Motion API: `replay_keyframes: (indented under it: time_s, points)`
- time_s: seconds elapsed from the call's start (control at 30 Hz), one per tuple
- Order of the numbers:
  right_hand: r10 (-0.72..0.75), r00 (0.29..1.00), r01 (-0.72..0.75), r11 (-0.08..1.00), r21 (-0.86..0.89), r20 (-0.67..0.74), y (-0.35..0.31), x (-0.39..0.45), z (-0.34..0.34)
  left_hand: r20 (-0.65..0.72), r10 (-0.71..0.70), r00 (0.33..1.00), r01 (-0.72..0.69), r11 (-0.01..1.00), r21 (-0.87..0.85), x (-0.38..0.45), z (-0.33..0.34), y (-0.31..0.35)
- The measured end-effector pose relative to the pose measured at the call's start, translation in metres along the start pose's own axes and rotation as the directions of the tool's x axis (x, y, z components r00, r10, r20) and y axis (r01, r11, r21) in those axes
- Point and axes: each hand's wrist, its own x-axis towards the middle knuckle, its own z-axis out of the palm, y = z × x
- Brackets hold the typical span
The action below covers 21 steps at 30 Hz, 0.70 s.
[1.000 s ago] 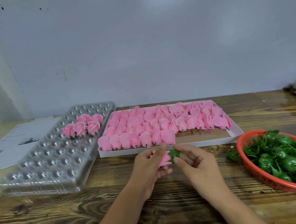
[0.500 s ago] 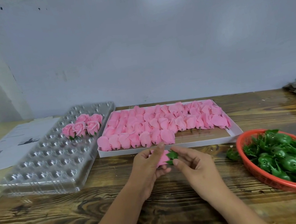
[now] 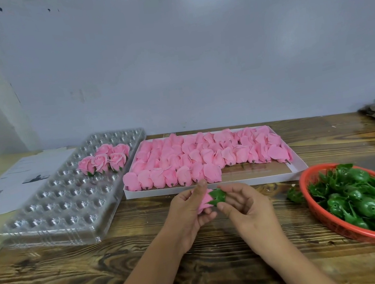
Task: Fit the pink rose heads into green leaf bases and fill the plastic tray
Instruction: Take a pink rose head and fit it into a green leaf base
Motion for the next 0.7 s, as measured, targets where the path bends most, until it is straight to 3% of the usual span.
replay_keyframes:
  time_s: [0.7]
  points:
    - [0.011, 1.000, -0.012, 0.998, -0.054, -0.028, 0.0015, 0.0010, -0.0012, 0.027, -0.041, 0.999, 0.042, 0.998, -0.041, 0.0024, -0.0003, -0.0021]
